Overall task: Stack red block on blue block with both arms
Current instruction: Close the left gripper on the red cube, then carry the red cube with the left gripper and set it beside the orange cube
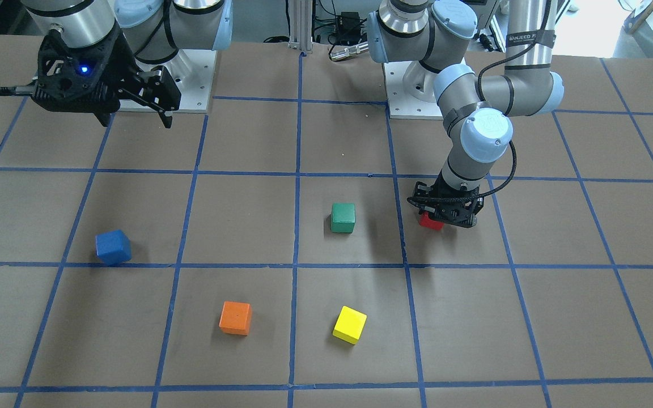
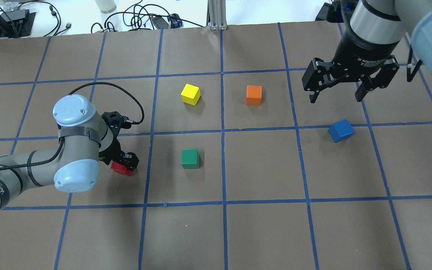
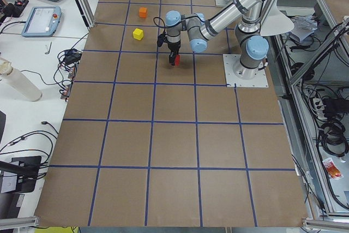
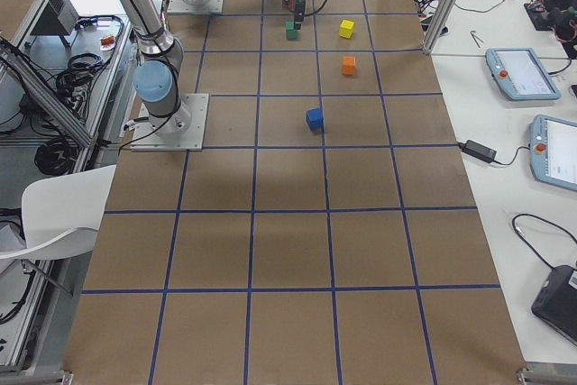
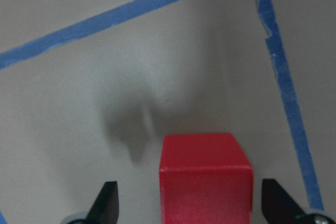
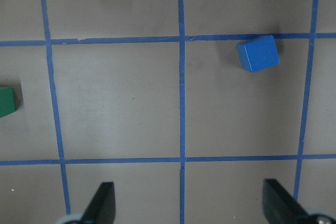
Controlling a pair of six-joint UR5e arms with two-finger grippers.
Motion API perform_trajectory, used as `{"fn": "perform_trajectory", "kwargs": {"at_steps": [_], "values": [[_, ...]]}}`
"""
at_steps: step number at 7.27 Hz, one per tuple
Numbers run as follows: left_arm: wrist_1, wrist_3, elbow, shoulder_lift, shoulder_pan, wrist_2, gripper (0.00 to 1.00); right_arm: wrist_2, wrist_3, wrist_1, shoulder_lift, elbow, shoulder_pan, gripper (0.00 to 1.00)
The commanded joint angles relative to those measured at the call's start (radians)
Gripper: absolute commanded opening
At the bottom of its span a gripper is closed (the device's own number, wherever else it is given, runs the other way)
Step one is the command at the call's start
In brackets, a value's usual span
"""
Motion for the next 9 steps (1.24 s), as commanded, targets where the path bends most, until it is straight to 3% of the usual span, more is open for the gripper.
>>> {"fn": "perform_trajectory", "kwargs": {"at_steps": [1,3,6,9], "values": [[0.015,-0.039,0.018,0.004,-0.011,-0.005,0.00,0.001,0.000,0.000,0.000,0.002,0.001,1.00],[-0.036,-0.147,0.097,0.028,-0.051,-0.091,0.00,-0.001,0.000,0.000,0.002,0.002,0.000,1.00],[-0.300,-0.470,0.428,-0.044,-0.319,-0.091,0.00,-0.002,0.000,0.001,0.002,0.002,-0.002,1.00],[-0.252,-0.631,0.602,-0.237,-0.450,-0.099,0.00,0.012,0.000,-0.003,0.002,0.002,-0.004,1.00]]}}
